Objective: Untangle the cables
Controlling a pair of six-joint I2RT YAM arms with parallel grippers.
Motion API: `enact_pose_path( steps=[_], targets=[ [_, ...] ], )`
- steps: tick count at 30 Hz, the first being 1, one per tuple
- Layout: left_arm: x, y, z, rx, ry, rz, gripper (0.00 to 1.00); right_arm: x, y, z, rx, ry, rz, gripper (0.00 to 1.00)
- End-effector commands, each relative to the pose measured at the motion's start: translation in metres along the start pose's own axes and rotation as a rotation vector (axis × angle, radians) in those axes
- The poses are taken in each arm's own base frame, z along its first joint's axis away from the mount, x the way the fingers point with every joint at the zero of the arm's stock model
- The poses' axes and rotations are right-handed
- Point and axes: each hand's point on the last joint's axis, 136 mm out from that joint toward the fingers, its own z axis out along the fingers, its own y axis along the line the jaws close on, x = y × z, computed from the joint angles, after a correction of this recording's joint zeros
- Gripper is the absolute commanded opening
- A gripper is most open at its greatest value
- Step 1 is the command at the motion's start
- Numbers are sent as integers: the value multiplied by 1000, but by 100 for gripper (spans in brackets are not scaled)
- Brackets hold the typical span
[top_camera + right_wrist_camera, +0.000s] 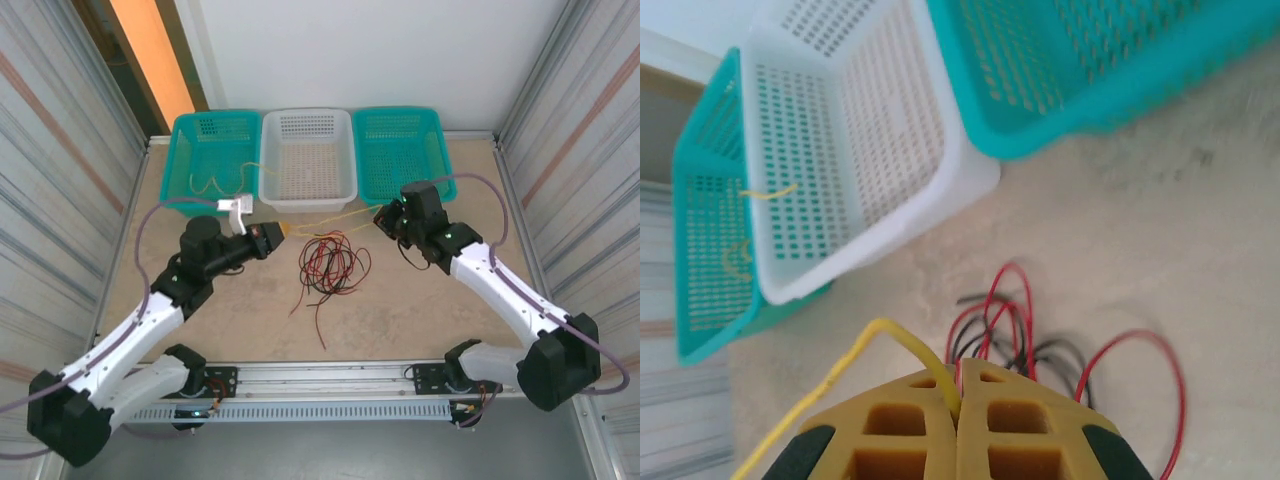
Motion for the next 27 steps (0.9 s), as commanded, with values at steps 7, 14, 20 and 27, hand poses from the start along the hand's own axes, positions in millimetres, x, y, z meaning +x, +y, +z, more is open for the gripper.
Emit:
enact_pose_path(
  steps=[7, 14, 20, 27],
  targets=[
    [10, 72, -23, -201, -183, -168, 0, -39, -9, -13, -45, -129, 177, 0],
    [26, 77, -23, -218, -100, -136, 53, -23, 64, -30, -94, -107, -233, 0],
    [-23, 66, -60, -368, -80, 16, 75, 10, 107, -46, 3, -168, -713, 0],
    [-64, -3, -43, -74, 9, 178, 75, 52, 136, -40, -52, -171, -1003, 0]
  ],
)
